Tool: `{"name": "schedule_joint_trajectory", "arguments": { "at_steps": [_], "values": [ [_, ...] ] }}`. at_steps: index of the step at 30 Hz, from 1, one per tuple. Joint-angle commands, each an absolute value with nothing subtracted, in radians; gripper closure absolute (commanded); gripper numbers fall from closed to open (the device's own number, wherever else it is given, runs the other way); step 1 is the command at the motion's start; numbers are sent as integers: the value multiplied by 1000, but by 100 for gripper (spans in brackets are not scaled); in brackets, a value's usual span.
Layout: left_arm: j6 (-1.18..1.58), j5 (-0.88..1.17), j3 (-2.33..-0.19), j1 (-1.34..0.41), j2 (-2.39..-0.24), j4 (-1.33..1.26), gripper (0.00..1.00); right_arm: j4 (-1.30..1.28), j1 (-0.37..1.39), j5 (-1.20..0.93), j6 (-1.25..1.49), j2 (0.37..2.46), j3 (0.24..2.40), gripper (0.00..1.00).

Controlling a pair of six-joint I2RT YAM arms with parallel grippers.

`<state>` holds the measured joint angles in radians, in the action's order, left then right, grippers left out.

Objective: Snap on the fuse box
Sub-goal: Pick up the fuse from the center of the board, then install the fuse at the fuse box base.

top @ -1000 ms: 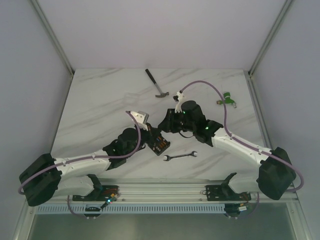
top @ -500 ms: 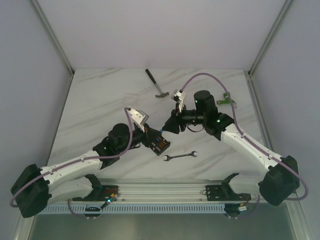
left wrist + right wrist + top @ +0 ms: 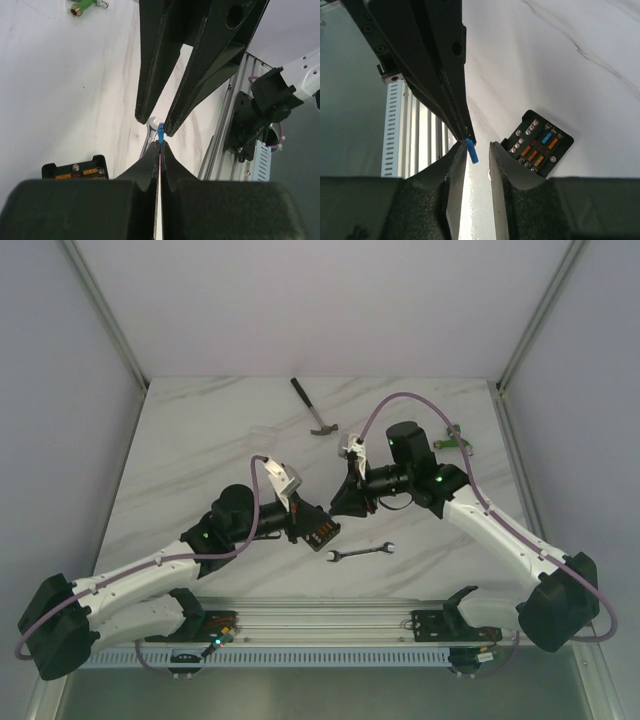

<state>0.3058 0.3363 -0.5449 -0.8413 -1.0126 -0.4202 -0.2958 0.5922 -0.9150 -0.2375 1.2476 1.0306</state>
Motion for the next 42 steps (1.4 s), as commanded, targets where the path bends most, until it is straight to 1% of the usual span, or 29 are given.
{"name": "schedule_joint_trajectory", "arguments": {
  "at_steps": [1,3,9,11,14,18,19,22,24,29,33,36,40,42],
  "values": [
    [291,394,-573,-836,-1009,-435,100,-341,586,-989,-310,1239,1067,71],
    [295,395,-573,-836,-1011,-441,100,-349,587,-1005,-321,1243,1069,73],
    [306,408,-572,-835,-1018,-466,100,-380,586,-1039,-357,1257,1074,75],
    [309,415,-572,-836,-1023,-470,100,-383,587,-1044,-363,1261,1074,77],
    [312,421,-573,-836,-1031,-477,100,-387,587,-1052,-370,1265,1075,84],
    [320,419,-574,-836,-1041,-478,100,-393,586,-1053,-380,1265,1076,99],
    [321,409,-574,-836,-1042,-472,100,-395,587,-1050,-380,1266,1076,100],
    [335,334,-572,-835,-1036,-434,89,-390,588,-1010,-365,1265,1079,100],
    [354,262,-558,-831,-1022,-408,79,-381,594,-959,-335,1266,1079,100],
    [440,64,-501,-796,-961,-354,53,-353,627,-771,-251,1284,1081,100],
    [504,-87,-465,-763,-898,-245,40,-337,667,-586,-172,1320,1089,100],
    [559,-194,-444,-732,-849,-161,25,-334,707,-462,-118,1359,1102,100],
    [609,-273,-407,-685,-798,-90,11,-331,773,-292,-38,1422,1130,100],
    [617,-285,-393,-660,-788,-71,7,-335,804,-219,-3,1459,1146,100]
  ]
}}
